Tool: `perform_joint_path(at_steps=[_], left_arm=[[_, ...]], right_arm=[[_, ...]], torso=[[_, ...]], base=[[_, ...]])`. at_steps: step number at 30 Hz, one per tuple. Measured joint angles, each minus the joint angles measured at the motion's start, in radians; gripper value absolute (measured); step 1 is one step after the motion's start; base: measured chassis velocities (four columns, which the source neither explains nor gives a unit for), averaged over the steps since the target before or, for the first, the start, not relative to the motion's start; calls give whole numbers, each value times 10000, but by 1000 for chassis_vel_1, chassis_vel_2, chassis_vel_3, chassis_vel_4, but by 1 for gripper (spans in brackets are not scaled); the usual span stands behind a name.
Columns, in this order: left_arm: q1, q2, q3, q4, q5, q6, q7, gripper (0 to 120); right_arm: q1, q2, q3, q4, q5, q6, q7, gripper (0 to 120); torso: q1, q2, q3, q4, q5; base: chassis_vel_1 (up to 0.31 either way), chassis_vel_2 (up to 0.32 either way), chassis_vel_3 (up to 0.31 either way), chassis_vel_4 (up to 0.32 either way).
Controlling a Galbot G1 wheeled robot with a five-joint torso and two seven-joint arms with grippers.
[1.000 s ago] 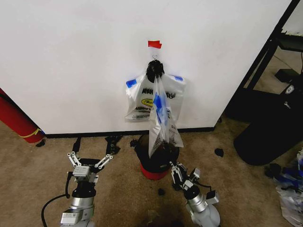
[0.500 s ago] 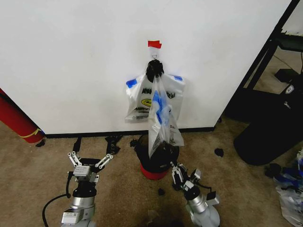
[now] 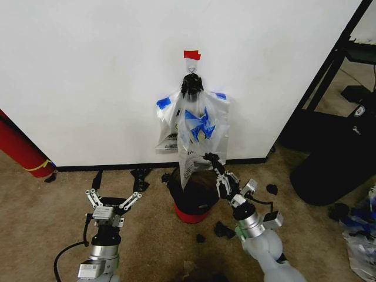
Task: Pick up the garbage bag from the wall and place it over the trash bin.
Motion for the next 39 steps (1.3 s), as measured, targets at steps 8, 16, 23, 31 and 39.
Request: perform_joint_path(at_steps=[8,16,23,31,39], left_arm=[[-834,503,192,-79,-734,943,-45,100],[-2109,2847,488,-119,-1484,1987,128,100],[-3796,5954,1537,854,-3035,2619,-80,100],[-6529,7350,3724,920,-5198,4163,-762,100],[-9244,7922,6580,885,-7072,5451,-1865,100]], right_arm=[[308,-823,488,-169,810,245,-1246,0],[499,-762,259,-549,488,238,-2138,0],[673,-597,145,-939,78,274,-2300,0],[858,-589,104,-1386,-538,377,-2715,0],[1043,-471,66,-1743,-674,509,-2714,0]], torso=[[0,0,0,-6,-1],[0,0,-1,-2,0],[1,-1,1,0,-4],[1,0,1,-3,-2],[1,-1,1,0,-2]], base=[[0,0,0,0],[0,0,0,0],[0,0,0,0],[0,0,0,0],[0,0,0,0]])
